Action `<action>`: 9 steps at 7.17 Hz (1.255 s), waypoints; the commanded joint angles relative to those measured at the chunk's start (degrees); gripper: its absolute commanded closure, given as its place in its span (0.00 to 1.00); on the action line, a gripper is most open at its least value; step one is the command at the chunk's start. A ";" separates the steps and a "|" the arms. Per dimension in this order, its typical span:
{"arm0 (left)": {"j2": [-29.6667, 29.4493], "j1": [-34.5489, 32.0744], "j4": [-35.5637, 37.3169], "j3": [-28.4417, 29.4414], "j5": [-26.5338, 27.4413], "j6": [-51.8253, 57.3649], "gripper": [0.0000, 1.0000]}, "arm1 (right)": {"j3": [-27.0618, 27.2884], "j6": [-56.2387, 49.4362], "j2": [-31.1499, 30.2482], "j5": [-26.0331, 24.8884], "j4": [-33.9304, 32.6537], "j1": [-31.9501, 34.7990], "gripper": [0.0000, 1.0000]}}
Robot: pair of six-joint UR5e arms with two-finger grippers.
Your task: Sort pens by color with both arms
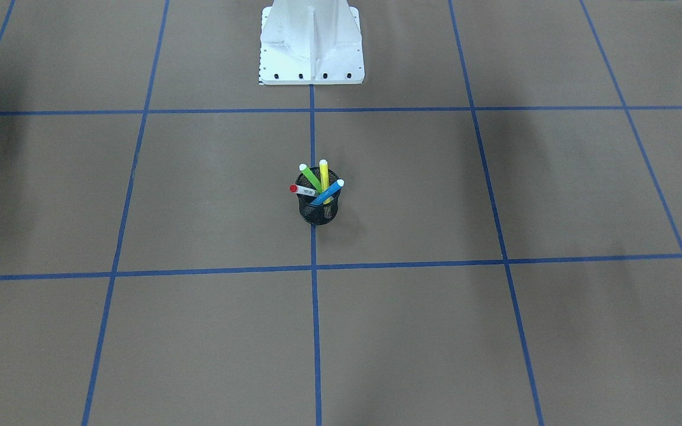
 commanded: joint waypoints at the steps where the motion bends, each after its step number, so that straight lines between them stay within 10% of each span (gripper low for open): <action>1: -0.06 0.03 -0.44 -0.13 -0.04 0.09 0.00 | -0.22 0.05 0.17 0.58 0.24 -0.08 0.00; 9: 0.47 0.12 -3.17 -0.21 -0.21 -0.09 0.00 | -0.92 -0.04 -0.01 0.76 1.55 -0.44 0.00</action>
